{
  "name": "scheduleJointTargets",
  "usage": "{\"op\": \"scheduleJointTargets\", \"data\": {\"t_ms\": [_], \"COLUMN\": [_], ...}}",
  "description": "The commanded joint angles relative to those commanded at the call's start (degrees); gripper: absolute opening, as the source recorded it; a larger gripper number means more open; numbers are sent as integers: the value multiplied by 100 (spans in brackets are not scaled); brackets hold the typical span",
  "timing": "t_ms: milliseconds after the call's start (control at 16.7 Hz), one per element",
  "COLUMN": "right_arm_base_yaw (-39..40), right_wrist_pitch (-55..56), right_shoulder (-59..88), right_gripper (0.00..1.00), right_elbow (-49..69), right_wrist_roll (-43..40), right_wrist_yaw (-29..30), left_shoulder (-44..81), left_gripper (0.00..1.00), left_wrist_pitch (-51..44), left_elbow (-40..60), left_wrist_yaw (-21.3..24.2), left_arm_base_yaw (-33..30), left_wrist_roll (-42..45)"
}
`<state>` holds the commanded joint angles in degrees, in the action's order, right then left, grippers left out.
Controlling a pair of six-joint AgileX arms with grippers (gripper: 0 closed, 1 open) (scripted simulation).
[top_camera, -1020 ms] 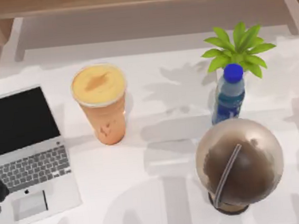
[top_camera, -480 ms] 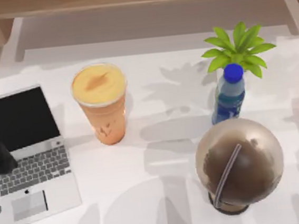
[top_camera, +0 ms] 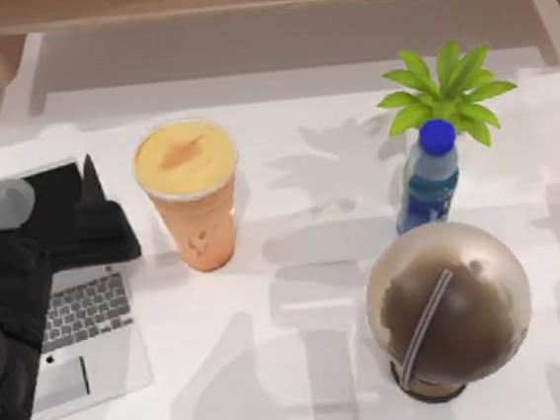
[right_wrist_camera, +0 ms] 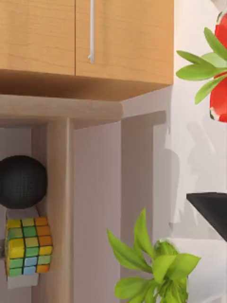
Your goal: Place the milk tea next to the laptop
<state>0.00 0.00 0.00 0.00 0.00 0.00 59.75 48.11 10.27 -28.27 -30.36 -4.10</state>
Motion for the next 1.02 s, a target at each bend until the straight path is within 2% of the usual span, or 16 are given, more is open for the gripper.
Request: {"op": "scheduleJointTargets", "data": {"t_ms": [300,600,780,1020], "right_arm_base_yaw": [0,0,0,0], "right_wrist_pitch": [0,0,0,0], "right_shoulder": [0,0,0,0], "right_gripper": [100,100,100,100], "right_elbow": [0,0,0,0], "right_wrist_roll": [0,0,0,0], "right_wrist_yaw": [0,0,0,0], "left_shoulder": [2504,4370,4996,5214], "left_gripper": [100,100,100,100], "left_wrist_pitch": [1725,3110,3652,3861], "left_elbow": [238,471,597,654], "left_wrist_yaw": [-1119,-1982,-2294,-2405], "left_arm_base_yaw": [-1181,-2070,-2386,-2503], "left_wrist_roll": [-106,-200,-253,-277]}}
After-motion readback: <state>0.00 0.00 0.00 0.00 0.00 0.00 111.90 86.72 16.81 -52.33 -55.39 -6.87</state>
